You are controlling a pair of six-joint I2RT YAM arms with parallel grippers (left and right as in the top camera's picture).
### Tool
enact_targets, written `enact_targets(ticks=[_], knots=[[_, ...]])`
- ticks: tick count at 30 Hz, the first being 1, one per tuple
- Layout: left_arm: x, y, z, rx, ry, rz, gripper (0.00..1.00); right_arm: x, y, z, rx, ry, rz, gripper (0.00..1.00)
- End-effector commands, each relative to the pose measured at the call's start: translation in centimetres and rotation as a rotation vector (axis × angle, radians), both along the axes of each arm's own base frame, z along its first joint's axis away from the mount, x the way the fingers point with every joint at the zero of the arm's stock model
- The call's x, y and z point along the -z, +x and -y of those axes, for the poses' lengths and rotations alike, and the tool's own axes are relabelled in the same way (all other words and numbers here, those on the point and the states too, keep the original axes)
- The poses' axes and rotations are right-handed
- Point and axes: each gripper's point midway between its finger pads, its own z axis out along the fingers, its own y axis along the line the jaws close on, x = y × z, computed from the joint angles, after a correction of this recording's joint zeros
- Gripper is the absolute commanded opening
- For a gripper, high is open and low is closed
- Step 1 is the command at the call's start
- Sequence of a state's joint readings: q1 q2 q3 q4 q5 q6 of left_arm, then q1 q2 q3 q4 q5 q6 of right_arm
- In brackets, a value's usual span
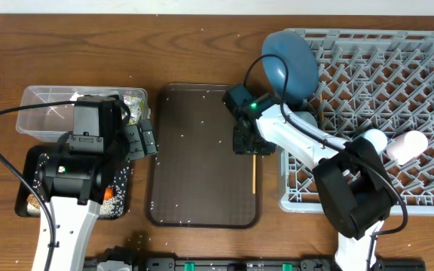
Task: Sort waste into correct bins and load items into the dishwasher rack
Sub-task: 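Return the right gripper to the tray and grasp the second chopstick, then lift the second chopstick and insert it upright into the rack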
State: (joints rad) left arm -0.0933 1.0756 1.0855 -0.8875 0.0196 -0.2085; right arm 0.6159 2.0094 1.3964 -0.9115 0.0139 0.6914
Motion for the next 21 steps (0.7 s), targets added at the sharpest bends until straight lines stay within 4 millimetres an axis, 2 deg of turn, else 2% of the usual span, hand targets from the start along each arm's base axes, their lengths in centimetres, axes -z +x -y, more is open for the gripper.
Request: enact_targets(ticks=[1, 6, 14, 16, 19, 21], knots=[[-0.8, 0.2, -0.2, -0.004, 0.008, 0.022, 0.98, 0.6, 0.1, 0.2, 0.002, -0.007, -0.003, 0.41], [-0.8, 0.2, -0.2, -0.004, 0.008, 0.022, 0.98, 2.0, -0.3, -0.1, 0.005, 0.003, -0.045, 0.37], [-0.8, 0.2, -0.2, -0.004, 0.008, 0.022, 0.98, 1.9, 0.1, -0.6, -0.015, 0.027, -0.033, 0.28], [-0.8, 0.2, -0.2, -0.004, 0.008, 0.022, 0.98, 1.9, 0.0, -1.0, -0.042, 0.037, -0.028, 0.2], [-0.9, 0.2, -0.2, -0.004, 0.008, 0.022, 0.98, 1.8, 0.1, -1.2, -0.048, 0.041, -0.022, 0.01], [-0.8, 0.2, -0.2, -0.004, 0.008, 0.022, 0.98, 1.4, 0.4, -1.4, -0.06, 0.048, -0.01, 0.01]])
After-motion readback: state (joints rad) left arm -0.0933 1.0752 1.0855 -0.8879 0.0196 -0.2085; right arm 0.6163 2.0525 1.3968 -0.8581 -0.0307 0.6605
